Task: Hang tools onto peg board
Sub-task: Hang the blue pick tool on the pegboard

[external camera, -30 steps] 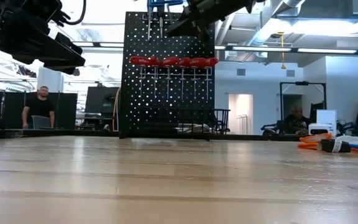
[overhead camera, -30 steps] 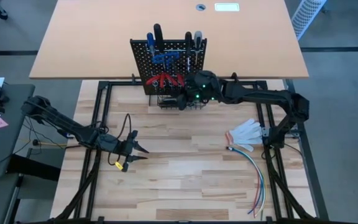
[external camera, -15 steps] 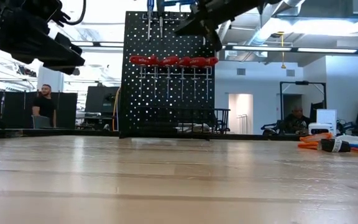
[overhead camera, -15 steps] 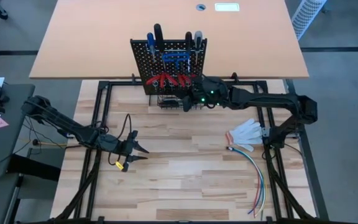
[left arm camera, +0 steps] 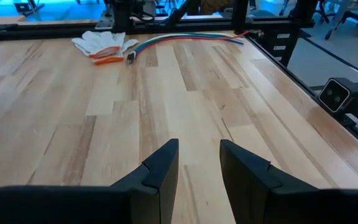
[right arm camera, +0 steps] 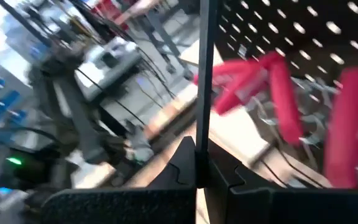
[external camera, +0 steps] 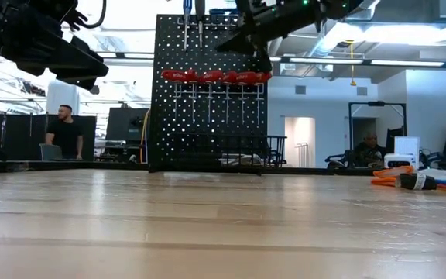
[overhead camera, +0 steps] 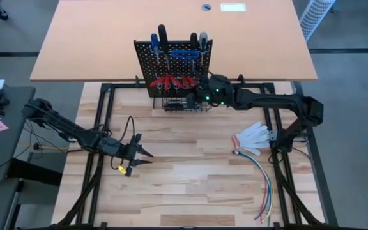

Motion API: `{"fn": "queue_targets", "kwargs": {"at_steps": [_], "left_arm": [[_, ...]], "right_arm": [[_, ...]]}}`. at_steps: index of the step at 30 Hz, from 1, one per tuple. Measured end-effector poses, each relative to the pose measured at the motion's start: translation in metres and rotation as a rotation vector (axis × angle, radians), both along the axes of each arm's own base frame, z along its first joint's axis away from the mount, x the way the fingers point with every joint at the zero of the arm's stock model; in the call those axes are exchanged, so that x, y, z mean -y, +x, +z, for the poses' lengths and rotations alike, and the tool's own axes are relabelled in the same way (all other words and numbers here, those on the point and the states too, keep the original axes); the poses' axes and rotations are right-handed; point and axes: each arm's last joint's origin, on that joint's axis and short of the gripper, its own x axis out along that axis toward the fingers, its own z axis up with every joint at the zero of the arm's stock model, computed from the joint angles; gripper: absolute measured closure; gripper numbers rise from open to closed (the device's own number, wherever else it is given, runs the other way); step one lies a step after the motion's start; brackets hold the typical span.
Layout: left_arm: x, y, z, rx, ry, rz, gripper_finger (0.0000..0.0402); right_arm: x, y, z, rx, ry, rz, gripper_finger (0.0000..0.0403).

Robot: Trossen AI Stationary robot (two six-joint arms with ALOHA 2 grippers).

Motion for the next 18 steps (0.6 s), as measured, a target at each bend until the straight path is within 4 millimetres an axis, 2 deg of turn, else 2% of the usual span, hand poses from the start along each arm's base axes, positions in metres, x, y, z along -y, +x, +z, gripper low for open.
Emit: {"fn": "queue_targets", "kwargs": {"at_steps": [6,18], "left_arm": [[0.0,-0.0001,-0.0002,-0.002,0.001,0.0,0.0291],[-0.0001,-0.0002,-0.0009,-0.009,0.004,0.0,0.0291]], "right_arm": [[0.0066,0.006,-0.007,0.016,0.014,0.037,0.0395],[0.0011,0.0086,-0.0063,0.033,0.01,0.121,0.0393]]}}
